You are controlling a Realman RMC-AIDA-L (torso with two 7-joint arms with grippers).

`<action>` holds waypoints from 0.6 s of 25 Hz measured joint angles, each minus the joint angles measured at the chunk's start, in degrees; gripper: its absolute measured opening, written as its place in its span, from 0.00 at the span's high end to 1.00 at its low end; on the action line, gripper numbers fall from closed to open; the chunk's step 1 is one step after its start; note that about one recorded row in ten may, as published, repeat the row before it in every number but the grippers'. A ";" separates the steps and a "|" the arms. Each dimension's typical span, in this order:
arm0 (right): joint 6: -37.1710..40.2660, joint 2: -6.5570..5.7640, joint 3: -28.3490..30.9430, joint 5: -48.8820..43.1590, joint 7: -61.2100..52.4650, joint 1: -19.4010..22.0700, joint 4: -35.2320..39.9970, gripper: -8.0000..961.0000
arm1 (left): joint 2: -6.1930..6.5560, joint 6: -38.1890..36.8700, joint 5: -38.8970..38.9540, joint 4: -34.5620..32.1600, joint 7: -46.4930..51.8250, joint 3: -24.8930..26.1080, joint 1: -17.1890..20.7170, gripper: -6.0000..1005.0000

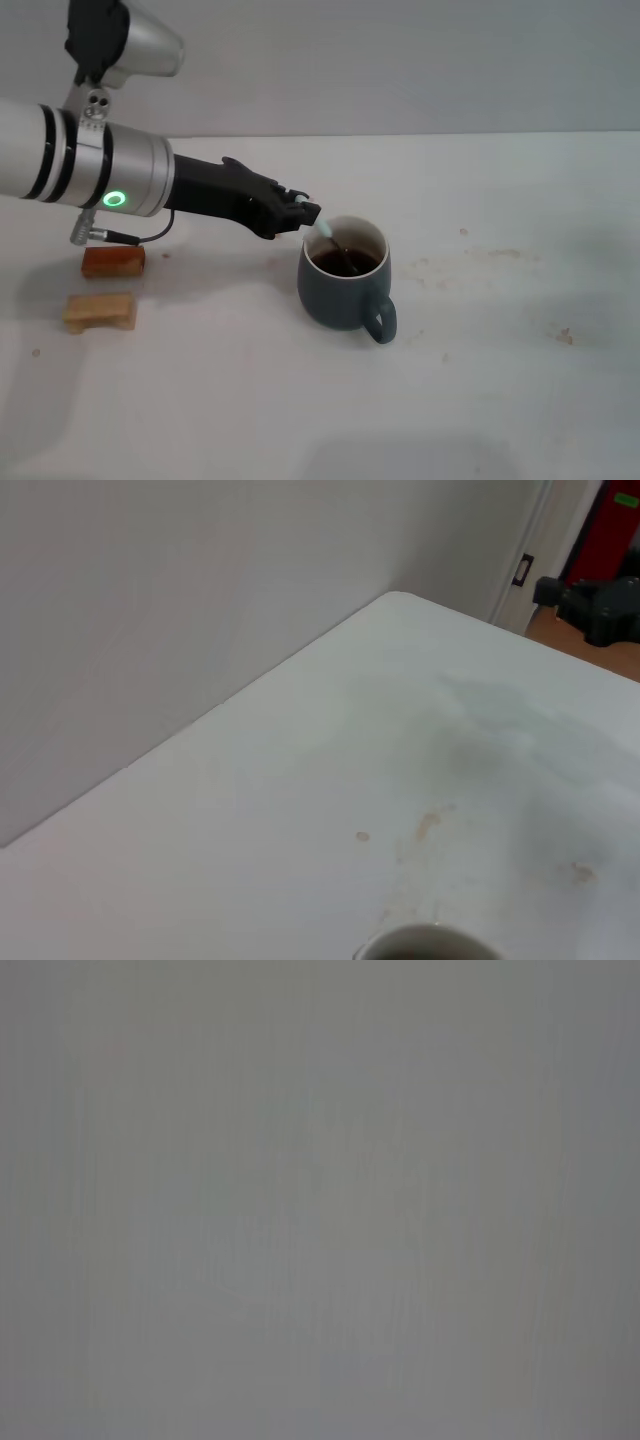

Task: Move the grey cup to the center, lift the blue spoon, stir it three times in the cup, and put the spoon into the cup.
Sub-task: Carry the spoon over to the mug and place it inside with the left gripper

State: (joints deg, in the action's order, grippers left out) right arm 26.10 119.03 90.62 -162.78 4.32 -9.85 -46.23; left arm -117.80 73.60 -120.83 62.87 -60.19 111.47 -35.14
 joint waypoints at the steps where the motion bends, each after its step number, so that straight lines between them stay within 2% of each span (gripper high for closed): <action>1: 0.00 0.00 0.00 0.00 0.00 0.00 0.00 0.98 | 0.02 0.26 0.01 0.21 0.04 0.09 0.18 0.79; 8: -0.55 -0.25 0.26 -0.04 0.10 -0.51 0.00 0.98 | -0.02 3.39 0.08 2.40 1.04 0.33 1.94 0.79; 15: -0.62 -0.29 0.39 -0.09 0.15 -0.53 0.00 0.98 | -0.27 3.47 1.34 2.90 1.41 -0.64 1.94 0.79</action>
State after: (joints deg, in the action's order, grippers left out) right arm 25.49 118.74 91.01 -162.86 4.47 -10.37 -46.23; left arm -118.08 77.07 -119.49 65.77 -58.78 110.83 -33.20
